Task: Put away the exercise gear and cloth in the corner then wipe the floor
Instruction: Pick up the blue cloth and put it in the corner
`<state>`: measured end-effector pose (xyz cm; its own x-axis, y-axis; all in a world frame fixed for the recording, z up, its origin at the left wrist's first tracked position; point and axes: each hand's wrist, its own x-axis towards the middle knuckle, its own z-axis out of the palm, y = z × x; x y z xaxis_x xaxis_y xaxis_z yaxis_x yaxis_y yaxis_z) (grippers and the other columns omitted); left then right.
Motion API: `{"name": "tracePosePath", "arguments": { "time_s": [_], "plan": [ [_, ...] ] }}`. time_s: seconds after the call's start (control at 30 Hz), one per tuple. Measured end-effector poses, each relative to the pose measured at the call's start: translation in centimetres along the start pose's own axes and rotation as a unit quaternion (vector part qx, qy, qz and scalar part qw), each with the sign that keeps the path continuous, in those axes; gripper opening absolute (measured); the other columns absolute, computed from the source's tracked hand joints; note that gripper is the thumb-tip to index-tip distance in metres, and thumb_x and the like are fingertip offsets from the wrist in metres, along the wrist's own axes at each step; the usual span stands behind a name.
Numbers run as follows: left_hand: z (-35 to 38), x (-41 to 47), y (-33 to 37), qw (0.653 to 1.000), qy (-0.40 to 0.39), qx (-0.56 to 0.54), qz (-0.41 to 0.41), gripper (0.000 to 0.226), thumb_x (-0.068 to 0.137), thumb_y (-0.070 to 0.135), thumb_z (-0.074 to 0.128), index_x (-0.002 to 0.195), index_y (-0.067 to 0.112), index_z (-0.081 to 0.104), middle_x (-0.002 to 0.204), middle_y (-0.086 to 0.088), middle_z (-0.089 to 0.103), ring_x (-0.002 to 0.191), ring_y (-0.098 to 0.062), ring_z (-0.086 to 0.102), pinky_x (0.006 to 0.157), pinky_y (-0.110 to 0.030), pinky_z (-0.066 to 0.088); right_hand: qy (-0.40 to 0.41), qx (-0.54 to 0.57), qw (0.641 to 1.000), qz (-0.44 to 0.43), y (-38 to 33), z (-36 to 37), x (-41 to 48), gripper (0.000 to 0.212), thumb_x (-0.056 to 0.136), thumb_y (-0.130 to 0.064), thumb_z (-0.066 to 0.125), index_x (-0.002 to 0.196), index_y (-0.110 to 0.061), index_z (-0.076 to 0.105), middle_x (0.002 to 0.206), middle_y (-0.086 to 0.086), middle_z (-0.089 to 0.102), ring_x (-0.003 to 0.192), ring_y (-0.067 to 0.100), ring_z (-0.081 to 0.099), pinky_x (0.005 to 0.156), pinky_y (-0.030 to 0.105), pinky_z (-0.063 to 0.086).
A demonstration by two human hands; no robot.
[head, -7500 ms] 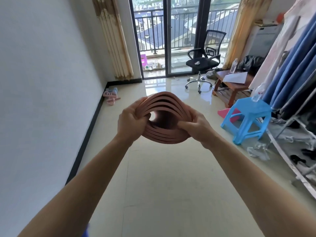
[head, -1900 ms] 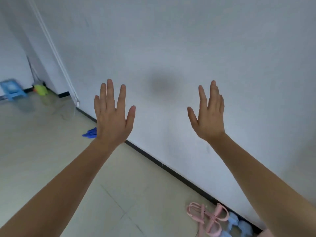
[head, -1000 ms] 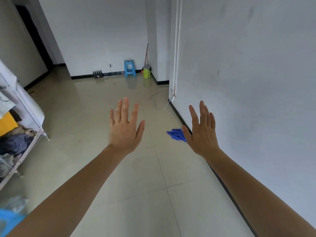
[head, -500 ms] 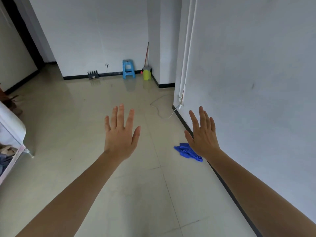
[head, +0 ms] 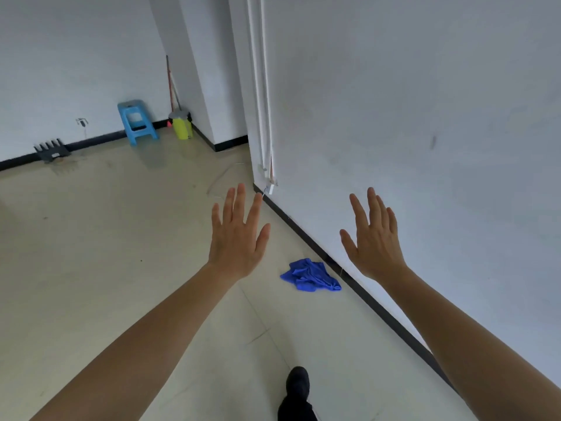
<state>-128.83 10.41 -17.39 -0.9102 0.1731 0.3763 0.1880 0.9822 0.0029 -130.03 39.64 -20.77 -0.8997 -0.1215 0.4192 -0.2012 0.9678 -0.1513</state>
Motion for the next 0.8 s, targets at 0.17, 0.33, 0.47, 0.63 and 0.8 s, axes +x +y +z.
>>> {"name": "tracePosePath", "arguments": {
  "time_s": [0.17,0.33,0.47,0.63,0.8],
  "plan": [
    [9.0,11.9,-1.5,0.995,-0.084,0.038,0.04,0.064,0.103,0.048,0.02,0.158,0.017,0.014,0.164,-0.018,0.003,0.152,-0.035,0.005,0.117,-0.061,0.018,-0.038,-0.01,0.997,0.072,4.7,7.5,7.9,0.076,0.096,-0.04,0.054,0.159,-0.015,0.017,0.163,0.024,0.012,0.148,0.043,0.022,0.117,0.057,0.026],
    [13.7,25.1,-4.8,0.986,-0.123,0.075,0.085,0.067,0.1,0.05,0.017,0.159,0.018,0.011,0.165,-0.018,0.0,0.152,-0.034,0.003,0.117,-0.061,0.017,-0.098,-0.013,0.987,0.124,7.1,12.7,16.6,0.078,0.096,-0.039,0.054,0.159,-0.016,0.014,0.163,0.024,0.013,0.147,0.043,0.024,0.116,0.057,0.028],
    [15.5,34.5,-7.1,0.989,-0.117,0.045,0.075,0.066,0.101,0.05,0.017,0.158,0.018,0.008,0.165,-0.018,0.0,0.152,-0.035,0.003,0.119,-0.059,0.013,-0.123,-0.017,0.981,0.146,8.8,15.3,23.9,0.075,0.097,-0.039,0.053,0.159,-0.015,0.017,0.161,0.024,0.019,0.145,0.042,0.029,0.115,0.054,0.032],
    [22.1,44.8,-9.0,0.981,-0.135,0.049,0.129,0.068,0.1,0.052,0.016,0.158,0.017,0.013,0.165,-0.018,0.003,0.152,-0.034,0.004,0.118,-0.059,0.018,-0.125,-0.024,0.977,0.17,11.0,20.0,31.3,0.072,0.101,-0.042,0.045,0.159,-0.019,0.01,0.159,0.019,0.029,0.142,0.034,0.037,0.115,0.046,0.032],
    [31.6,54.2,-7.8,0.962,-0.183,0.021,0.204,0.066,0.101,0.049,0.021,0.158,0.016,0.014,0.165,-0.018,0.004,0.152,-0.035,0.007,0.118,-0.058,0.017,-0.15,-0.028,0.95,0.272,12.8,26.0,35.4,0.064,0.102,-0.039,0.045,0.158,-0.018,0.021,0.159,0.015,0.03,0.143,0.031,0.037,0.114,0.043,0.031]
  ]
}}
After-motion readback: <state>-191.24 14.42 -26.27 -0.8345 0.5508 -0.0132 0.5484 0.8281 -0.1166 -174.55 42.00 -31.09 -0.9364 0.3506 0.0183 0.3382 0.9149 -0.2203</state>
